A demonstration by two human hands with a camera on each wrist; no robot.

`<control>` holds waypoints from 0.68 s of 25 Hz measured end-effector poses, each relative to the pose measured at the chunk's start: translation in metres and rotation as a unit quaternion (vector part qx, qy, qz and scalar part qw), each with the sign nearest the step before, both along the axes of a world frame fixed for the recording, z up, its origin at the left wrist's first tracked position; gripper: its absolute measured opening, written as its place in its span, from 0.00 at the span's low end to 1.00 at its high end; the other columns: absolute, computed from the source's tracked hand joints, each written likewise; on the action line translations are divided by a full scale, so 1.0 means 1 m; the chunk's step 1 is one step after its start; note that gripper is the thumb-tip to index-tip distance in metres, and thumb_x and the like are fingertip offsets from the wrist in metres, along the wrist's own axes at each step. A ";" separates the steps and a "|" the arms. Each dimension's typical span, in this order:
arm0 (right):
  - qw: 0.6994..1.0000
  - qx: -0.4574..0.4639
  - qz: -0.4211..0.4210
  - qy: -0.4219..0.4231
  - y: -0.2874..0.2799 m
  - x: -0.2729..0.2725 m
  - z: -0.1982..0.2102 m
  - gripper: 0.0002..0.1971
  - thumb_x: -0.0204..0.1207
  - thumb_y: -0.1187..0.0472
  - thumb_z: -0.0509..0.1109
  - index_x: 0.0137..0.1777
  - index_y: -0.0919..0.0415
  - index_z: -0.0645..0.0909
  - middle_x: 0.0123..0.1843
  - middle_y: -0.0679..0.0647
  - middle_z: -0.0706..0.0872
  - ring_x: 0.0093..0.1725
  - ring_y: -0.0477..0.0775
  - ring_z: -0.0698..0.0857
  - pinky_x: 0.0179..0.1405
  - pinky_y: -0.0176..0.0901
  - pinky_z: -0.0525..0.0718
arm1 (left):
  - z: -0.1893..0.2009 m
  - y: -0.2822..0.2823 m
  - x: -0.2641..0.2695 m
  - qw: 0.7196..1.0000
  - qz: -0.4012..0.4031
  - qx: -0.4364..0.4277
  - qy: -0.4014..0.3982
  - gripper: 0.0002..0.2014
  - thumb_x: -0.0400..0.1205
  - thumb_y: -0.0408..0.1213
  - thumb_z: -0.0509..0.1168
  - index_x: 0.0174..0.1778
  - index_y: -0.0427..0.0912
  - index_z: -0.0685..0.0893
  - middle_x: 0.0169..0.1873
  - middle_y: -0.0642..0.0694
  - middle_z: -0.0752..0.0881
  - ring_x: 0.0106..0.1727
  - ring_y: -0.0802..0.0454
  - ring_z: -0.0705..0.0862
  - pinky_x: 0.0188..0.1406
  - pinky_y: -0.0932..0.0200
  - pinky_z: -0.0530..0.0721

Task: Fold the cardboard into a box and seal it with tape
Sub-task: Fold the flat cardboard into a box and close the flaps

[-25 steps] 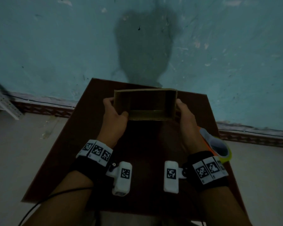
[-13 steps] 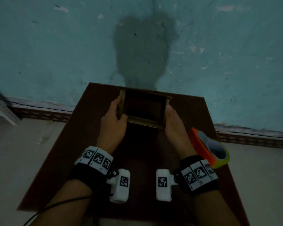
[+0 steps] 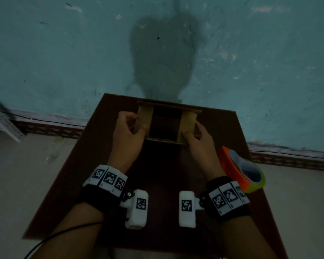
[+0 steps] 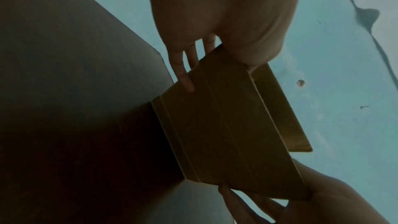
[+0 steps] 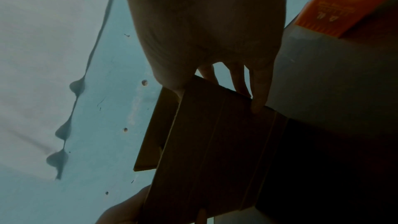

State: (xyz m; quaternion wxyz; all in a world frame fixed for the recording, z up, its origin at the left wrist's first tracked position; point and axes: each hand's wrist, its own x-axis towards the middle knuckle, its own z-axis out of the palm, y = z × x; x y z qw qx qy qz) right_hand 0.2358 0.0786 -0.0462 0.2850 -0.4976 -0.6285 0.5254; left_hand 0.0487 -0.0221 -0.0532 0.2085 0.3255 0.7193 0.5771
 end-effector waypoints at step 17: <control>0.992 -0.042 -0.079 0.084 0.003 0.007 0.012 0.16 0.89 0.38 0.65 0.56 0.44 0.91 0.57 0.50 0.95 0.59 0.51 0.93 0.60 0.51 0.89 | -0.002 -0.001 -0.010 0.990 -0.140 -0.021 0.006 0.29 0.82 0.48 0.76 0.79 0.64 0.76 0.71 0.50 0.71 0.74 0.49 0.79 0.73 0.40 0.86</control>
